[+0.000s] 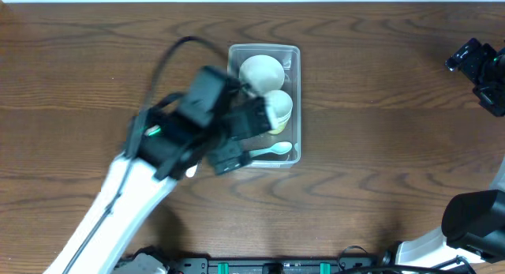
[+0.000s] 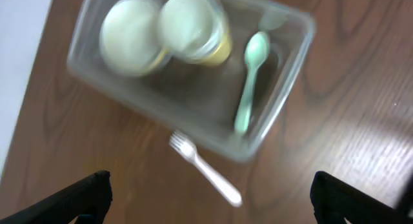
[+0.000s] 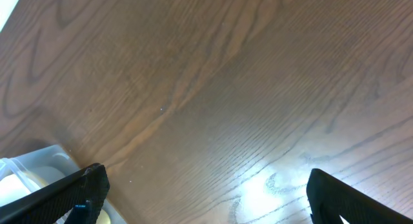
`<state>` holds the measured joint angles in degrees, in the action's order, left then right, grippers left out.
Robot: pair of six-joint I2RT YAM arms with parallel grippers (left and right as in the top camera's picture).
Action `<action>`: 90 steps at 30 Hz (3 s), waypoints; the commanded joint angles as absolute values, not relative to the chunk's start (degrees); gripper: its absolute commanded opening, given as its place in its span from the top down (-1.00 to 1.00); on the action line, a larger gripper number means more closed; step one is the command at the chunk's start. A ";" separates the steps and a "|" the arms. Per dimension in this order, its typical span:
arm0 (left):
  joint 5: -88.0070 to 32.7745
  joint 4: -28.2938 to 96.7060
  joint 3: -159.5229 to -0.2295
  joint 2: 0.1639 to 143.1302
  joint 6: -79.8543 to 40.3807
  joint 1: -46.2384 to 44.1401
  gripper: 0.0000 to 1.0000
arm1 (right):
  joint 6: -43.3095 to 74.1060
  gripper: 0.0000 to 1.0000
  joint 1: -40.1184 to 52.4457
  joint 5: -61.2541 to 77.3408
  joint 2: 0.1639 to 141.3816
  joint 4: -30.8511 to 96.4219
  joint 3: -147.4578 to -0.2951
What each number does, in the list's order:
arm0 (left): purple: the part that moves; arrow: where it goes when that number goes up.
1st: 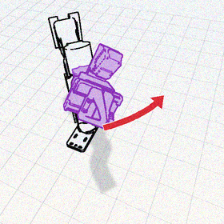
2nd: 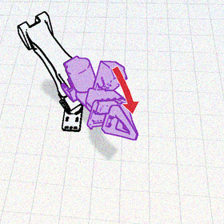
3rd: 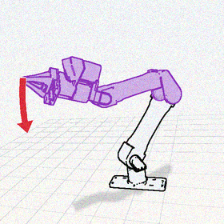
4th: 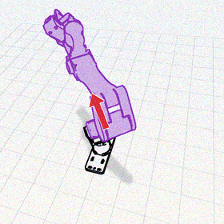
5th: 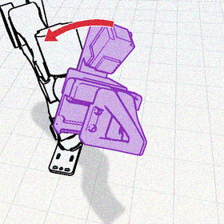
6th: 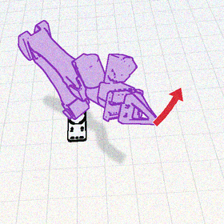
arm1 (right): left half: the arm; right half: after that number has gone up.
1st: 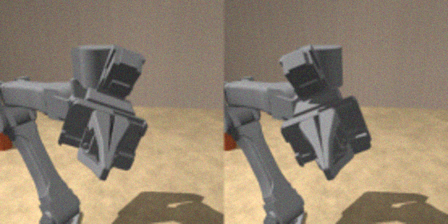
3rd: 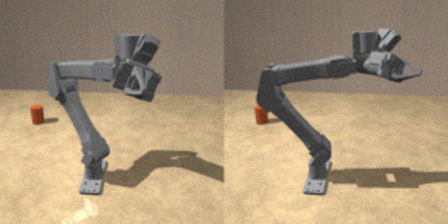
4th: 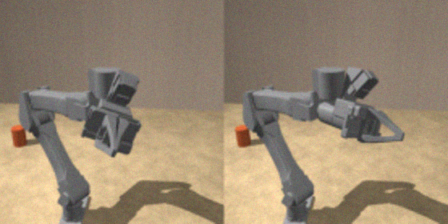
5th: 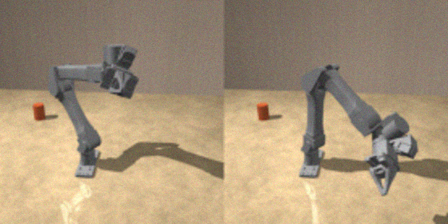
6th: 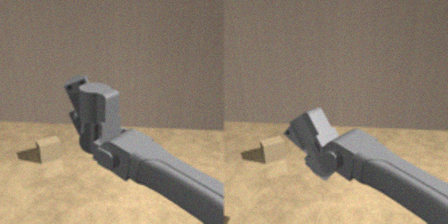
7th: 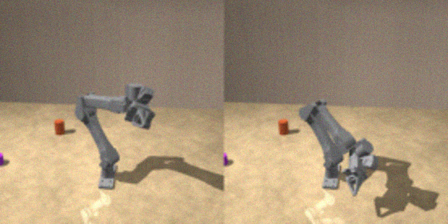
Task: Pack container
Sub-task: 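Move the left gripper back to the white fork and grasp it, then carry the white fork into the container beside the spoon and release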
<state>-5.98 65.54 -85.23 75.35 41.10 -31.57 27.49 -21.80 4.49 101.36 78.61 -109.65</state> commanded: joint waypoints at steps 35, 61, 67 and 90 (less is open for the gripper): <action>-5.56 47.22 -68.36 109.30 9.41 -6.94 -0.72 | 27.16 -0.99 -22.11 4.51 101.58 78.67 -109.54; -5.30 41.39 -63.94 109.30 9.13 -10.66 0.31 | 27.14 -0.99 -22.11 4.49 101.58 78.67 -109.54; -4.08 43.31 -67.66 107.94 9.15 -10.28 0.63 | 27.14 -0.98 -22.11 4.51 101.58 78.67 -109.54; -8.10 64.07 -89.19 85.56 37.58 -28.23 0.88 | 27.14 -0.98 -22.11 4.51 101.58 78.67 -109.54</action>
<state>-4.86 63.20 -91.46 83.74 23.55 -24.49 27.49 -21.80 4.49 101.36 78.61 -109.65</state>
